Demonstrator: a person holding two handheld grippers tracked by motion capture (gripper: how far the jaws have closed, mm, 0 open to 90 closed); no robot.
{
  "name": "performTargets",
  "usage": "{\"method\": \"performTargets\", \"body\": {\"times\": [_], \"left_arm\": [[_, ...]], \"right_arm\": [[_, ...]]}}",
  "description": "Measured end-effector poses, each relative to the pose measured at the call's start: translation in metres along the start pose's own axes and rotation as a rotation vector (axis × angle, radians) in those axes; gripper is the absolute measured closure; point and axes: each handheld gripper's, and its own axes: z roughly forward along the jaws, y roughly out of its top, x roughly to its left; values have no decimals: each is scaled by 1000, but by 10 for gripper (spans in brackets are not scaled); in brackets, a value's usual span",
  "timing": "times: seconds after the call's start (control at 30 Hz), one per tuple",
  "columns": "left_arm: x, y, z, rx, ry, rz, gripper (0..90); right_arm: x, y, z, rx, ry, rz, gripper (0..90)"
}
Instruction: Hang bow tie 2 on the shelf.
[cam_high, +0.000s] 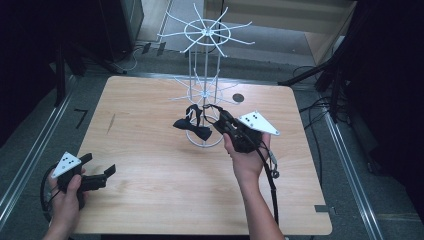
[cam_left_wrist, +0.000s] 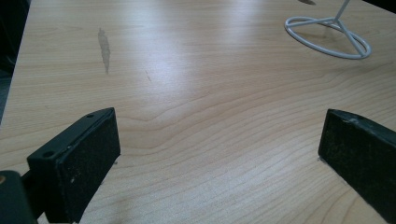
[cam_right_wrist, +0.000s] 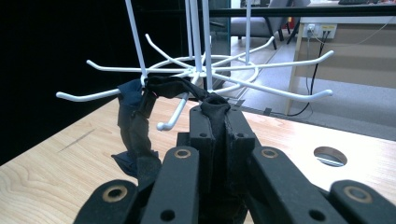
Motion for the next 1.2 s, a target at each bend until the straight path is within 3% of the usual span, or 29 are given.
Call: {"method": "performTargets", "body": {"times": [0.7, 1.2], "left_arm": [[0, 0, 0, 0, 1, -1, 0], [0, 0, 0, 2, 0, 2, 0]], "right_arm": [[-1, -6, 12, 47, 4, 9, 817], [-3, -13, 15, 70, 5, 19, 664]]}}
